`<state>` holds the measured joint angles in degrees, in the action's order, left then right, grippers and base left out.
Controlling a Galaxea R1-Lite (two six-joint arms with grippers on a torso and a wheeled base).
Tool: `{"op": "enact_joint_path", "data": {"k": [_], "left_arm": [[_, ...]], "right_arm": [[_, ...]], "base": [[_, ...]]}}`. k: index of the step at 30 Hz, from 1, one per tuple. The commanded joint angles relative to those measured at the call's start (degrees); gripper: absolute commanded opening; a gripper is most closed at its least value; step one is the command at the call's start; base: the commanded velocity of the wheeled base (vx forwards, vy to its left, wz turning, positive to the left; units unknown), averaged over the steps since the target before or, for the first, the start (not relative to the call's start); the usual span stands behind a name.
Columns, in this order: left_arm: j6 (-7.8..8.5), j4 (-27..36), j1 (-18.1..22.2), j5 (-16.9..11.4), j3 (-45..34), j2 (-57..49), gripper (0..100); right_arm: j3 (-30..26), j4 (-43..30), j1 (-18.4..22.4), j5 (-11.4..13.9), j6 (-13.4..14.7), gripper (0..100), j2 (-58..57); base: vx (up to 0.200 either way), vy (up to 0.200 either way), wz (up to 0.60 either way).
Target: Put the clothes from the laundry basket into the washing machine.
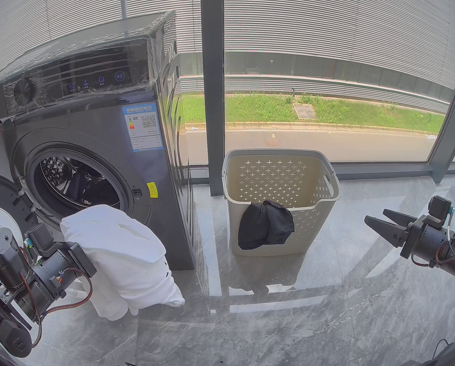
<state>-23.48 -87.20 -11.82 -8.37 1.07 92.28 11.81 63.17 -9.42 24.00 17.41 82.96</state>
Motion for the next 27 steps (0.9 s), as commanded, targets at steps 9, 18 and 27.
{"op": "enact_joint_path", "data": {"k": [9, 18, 27], "left_arm": [[0.10, 0.0, 0.9, -0.1, -1.1, 0.1, 0], [0.01, 0.1, 0.9, -0.2, -1.1, 0.4, 0], [-0.08, 0.3, 0.9, -0.2, -1.1, 0.4, 0]], "right_arm": [[0.1, 0.0, -0.3, 0.1, 0.0, 100, 0.3], [0.2, 0.0, -0.3, 0.1, 0.0, 100, 0.4], [0.1, 0.0, -0.3, 0.1, 0.0, 100, 0.4]], "base": [[0.000, 0.200, 0.00], [0.000, 0.200, 0.00], [0.000, 0.200, 0.00]]}}
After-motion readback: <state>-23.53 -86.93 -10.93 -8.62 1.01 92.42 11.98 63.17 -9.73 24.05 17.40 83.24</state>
